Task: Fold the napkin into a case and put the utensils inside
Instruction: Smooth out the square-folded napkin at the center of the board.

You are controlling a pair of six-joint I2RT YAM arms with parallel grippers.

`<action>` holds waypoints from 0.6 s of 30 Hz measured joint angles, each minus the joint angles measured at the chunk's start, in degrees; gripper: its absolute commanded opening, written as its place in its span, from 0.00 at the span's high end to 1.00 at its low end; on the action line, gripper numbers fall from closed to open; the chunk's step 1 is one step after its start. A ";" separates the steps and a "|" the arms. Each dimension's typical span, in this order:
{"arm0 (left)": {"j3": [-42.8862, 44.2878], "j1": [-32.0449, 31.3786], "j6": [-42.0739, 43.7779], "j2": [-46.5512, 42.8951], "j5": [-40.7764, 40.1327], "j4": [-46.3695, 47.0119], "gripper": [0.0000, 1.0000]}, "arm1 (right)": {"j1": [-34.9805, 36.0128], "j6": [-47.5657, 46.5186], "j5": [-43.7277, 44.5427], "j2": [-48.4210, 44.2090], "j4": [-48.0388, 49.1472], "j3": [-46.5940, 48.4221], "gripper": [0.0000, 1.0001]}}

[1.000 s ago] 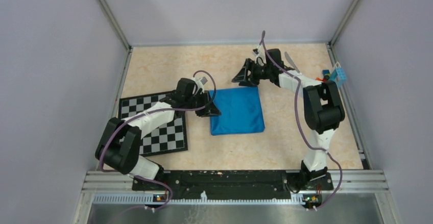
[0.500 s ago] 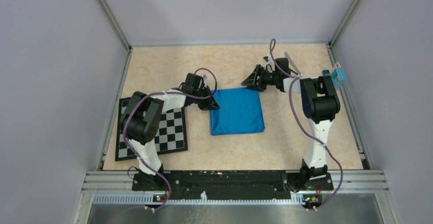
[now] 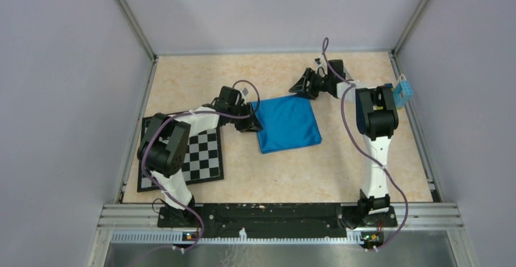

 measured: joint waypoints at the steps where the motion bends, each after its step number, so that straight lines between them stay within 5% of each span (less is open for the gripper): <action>1: 0.00 0.02 0.39 -1.36 0.35 -0.72 0.57 | 0.00 -0.79 0.76 -0.20 -1.49 0.46 0.41; 9: -4.04 -0.26 1.46 -11.21 5.73 1.81 0.48 | 0.98 -4.63 15.85 -17.25 -16.63 -11.17 0.41; 13: -9.79 -0.63 1.14 -10.80 6.51 2.75 0.58 | 1.09 -4.17 20.74 -33.20 -18.27 -25.86 0.56; 18: -14.08 -0.74 0.61 -10.19 6.05 3.93 0.52 | 0.07 -4.68 23.21 -47.67 -20.09 -39.71 0.60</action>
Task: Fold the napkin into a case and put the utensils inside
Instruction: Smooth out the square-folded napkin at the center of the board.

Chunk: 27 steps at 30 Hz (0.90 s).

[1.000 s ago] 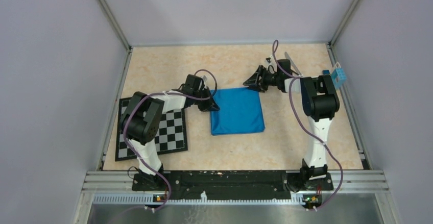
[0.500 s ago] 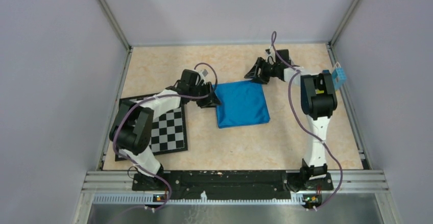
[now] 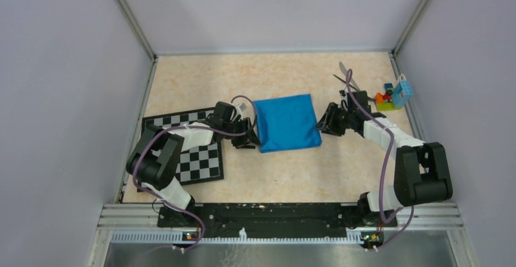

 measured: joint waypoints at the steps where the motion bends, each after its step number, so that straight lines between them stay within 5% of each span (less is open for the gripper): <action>1: -0.39 0.02 -0.22 0.00 0.00 0.50 0.52 | -0.15 -0.33 0.17 -1.01 -0.17 -1.75 0.60; 9: -1.92 -0.04 -1.62 -0.07 -0.24 4.70 0.64 | -2.01 -3.50 -0.13 0.39 -0.66 -7.34 0.70; 27: -2.21 -0.70 -2.40 -0.09 -1.27 5.90 0.71 | -2.12 -4.87 -2.14 3.19 1.70 -7.48 0.80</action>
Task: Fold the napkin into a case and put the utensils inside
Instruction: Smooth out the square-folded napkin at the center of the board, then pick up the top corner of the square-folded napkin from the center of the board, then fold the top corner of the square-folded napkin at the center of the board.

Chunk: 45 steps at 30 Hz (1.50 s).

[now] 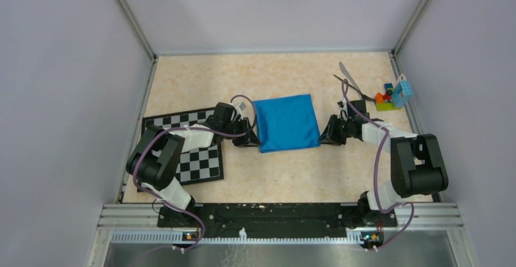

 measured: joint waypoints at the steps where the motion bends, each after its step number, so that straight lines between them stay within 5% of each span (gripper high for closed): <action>1: 0.00 0.00 0.00 0.02 0.00 0.00 0.72 | 0.00 -0.02 0.00 0.00 0.04 0.02 0.83; 9: 0.00 -0.04 -0.02 0.02 -0.81 0.00 0.69 | 0.00 -0.42 -0.11 -0.02 0.17 0.02 1.00; 25: 0.00 -1.51 -0.63 0.85 -1.36 -0.24 0.79 | 4.11 -0.33 -4.28 -1.42 1.46 2.12 1.00; 45: -0.46 -3.39 -1.27 2.75 -2.01 0.63 0.84 | 19.52 17.66 -11.10 33.16 21.33 34.97 1.00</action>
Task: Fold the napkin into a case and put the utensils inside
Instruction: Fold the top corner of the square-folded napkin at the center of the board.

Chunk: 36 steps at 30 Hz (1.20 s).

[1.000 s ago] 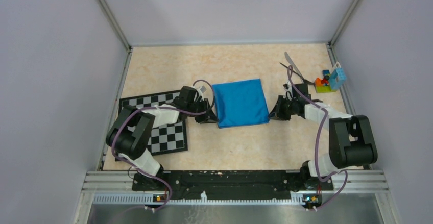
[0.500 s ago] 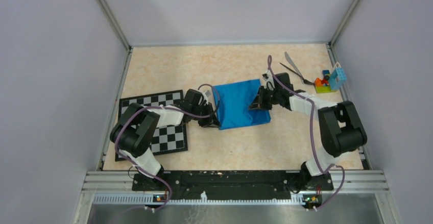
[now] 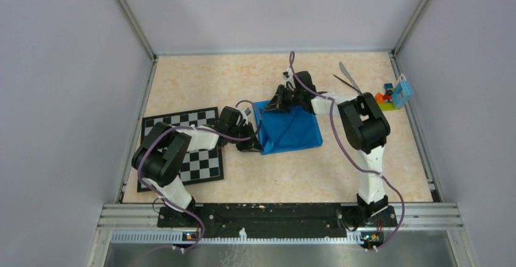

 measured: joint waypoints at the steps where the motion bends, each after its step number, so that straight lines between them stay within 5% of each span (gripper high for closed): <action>1: 0.00 0.00 -0.02 0.15 0.20 0.24 0.85 | 0.20 0.63 -0.09 1.38 0.28 1.22 1.00; 36: -1.44 0.00 -1.14 1.20 1.44 4.61 0.88 | 0.31 3.45 -0.94 14.64 0.33 16.20 1.00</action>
